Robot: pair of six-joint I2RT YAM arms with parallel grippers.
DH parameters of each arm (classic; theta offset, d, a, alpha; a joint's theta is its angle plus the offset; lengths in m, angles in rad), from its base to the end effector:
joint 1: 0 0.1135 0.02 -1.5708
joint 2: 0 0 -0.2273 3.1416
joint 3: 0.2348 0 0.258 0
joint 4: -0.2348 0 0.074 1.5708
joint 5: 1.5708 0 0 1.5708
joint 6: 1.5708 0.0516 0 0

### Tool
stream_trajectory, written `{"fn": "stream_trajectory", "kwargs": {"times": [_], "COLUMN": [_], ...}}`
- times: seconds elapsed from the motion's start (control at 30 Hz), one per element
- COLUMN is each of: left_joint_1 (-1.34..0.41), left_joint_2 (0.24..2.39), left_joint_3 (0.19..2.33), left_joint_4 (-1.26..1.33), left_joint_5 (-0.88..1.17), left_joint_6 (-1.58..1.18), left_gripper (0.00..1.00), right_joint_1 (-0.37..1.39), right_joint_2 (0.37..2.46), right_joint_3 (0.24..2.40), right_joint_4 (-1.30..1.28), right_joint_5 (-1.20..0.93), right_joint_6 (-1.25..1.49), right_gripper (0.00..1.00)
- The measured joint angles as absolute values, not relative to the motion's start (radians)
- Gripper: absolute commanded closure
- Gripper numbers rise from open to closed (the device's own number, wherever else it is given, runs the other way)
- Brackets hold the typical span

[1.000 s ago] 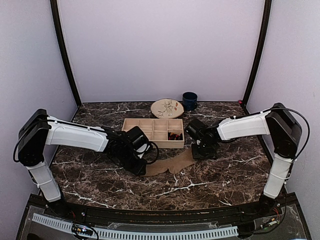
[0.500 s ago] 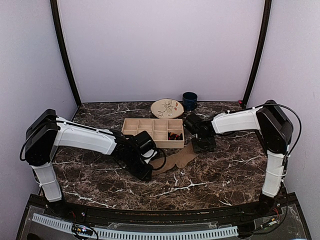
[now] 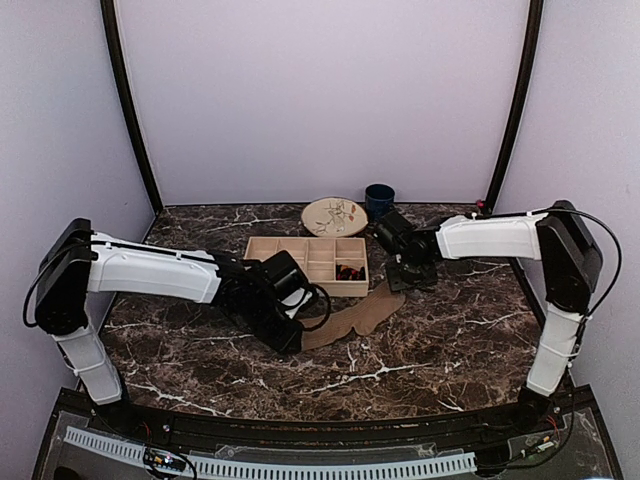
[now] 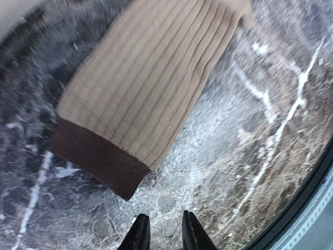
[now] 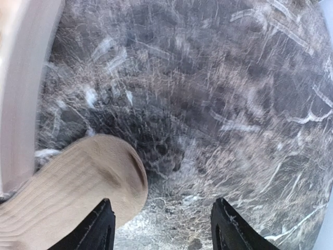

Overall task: Roll the socks
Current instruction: Move the sock to the center of the board.

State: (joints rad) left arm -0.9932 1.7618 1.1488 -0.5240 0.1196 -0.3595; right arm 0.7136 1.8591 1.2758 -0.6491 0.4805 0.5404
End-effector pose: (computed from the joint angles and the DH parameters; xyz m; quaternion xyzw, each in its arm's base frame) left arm 0.1890 -0.3012 0.1278 0.3160 0.9223 -0.1800 0.1310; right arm 0.2930 0.2221 0.1303 -0.0429 0.9573 -0.0940 0.2701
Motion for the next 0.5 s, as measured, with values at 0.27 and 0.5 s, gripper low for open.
{"fn": "stream_trajectory", "kwargs": {"times": [0.27,0.5], "left_joint_1": [-0.992,-0.963], "left_joint_2": [1.651,1.605], "left_joint_3": [1.161,1.109], "left_joint_4": [-0.529,-0.529], "left_joint_5": [0.033,-0.048], "left_joint_6": [-0.37,-0.398], "left_gripper": [0.74,0.73], "right_joint_1": [0.759,0.906], "right_joint_2": [1.817,1.793], "right_joint_3": [1.314,1.325], "right_joint_4": [-0.654,-0.652], "right_joint_5": [0.512,0.542], "right_joint_6": [0.532,0.527], "right_gripper": [0.35,0.35]}}
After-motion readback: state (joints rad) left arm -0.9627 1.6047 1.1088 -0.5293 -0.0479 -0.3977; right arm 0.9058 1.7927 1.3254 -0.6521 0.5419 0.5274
